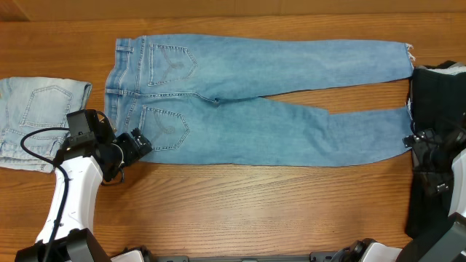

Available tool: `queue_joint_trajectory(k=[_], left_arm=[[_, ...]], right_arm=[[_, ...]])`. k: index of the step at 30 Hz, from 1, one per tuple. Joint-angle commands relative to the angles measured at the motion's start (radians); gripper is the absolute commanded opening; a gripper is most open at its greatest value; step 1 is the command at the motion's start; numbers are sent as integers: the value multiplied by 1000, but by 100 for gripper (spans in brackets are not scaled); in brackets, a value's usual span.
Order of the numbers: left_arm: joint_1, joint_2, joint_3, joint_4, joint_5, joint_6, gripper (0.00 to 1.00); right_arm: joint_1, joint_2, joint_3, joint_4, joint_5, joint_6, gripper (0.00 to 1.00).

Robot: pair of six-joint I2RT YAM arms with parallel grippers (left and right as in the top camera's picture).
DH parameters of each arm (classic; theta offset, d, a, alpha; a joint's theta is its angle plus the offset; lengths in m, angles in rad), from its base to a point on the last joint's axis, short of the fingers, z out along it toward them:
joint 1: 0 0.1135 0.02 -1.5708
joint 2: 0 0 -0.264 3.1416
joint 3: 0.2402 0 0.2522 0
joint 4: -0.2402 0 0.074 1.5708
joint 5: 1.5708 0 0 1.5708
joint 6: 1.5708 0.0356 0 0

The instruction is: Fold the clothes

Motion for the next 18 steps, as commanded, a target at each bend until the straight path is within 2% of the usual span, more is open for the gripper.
queue_joint_trajectory(k=[1, 6, 8, 10, 18], left_arm=[[5, 3, -2, 6, 11, 6, 100], [5, 3, -2, 35, -18, 6, 100], [5, 3, -2, 39, -18, 6, 100], [5, 3, -2, 43, -19, 6, 100], [5, 3, -2, 54, -18, 6, 100]], right_arm=[[-9, -10, -57, 119, -75, -71, 96], [-9, 19, -96, 182, -45, -98, 88], [-9, 20, -153, 270, -42, -172, 80], [-9, 20, -201, 333, 2, -172, 77], [-9, 109, -319, 648, -1, -228, 75]])
